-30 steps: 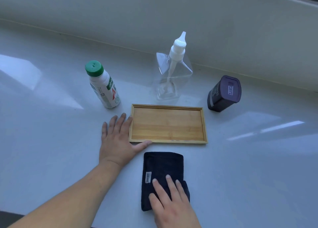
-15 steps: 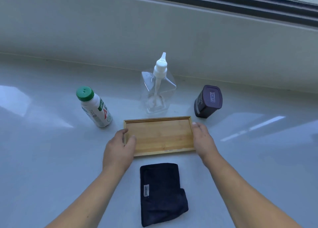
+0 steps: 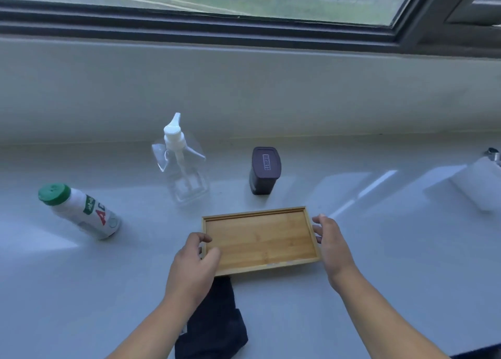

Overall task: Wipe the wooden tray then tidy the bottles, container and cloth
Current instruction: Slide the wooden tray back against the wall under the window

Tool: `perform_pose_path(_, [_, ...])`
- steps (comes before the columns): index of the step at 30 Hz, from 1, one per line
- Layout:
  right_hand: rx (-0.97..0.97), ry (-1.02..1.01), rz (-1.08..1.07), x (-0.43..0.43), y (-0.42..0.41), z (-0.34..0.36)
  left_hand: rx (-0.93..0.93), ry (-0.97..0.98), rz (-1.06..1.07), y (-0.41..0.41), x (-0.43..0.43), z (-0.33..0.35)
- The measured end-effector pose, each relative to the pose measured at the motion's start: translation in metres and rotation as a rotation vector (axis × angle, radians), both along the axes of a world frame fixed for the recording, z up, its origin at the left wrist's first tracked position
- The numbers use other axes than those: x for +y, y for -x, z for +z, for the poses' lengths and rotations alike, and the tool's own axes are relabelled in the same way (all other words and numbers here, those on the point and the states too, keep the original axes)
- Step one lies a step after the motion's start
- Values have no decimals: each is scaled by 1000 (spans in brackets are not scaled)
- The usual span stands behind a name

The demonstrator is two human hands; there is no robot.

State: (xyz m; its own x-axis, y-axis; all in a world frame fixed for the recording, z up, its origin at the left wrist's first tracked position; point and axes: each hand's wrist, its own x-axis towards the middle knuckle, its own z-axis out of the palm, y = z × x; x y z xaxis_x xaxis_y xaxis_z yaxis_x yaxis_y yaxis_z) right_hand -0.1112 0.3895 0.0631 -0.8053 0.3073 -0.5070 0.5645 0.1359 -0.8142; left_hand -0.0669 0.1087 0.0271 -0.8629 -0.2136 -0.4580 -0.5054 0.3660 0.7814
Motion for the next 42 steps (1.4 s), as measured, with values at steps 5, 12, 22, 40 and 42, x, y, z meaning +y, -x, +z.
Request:
perform_pose_path(5, [3, 21, -52, 76, 10, -1, 7, 6, -55, 14, 76, 6])
perform_pose_path(12, [-6, 22, -70, 172, 42, -7, 3, 32, -74, 48, 168, 8])
perform_pose_path(22, [19, 57, -59, 258, 114, -13, 17, 65, -27, 122, 258, 11])
perform_pose_path(40, [-31, 122, -8, 278, 266, -35, 44, 86, 129, 261, 294, -2])
perform_pose_path(42, [-21, 112, -11, 278, 283, -36, 57, 93, 147, 279, 294, -2])
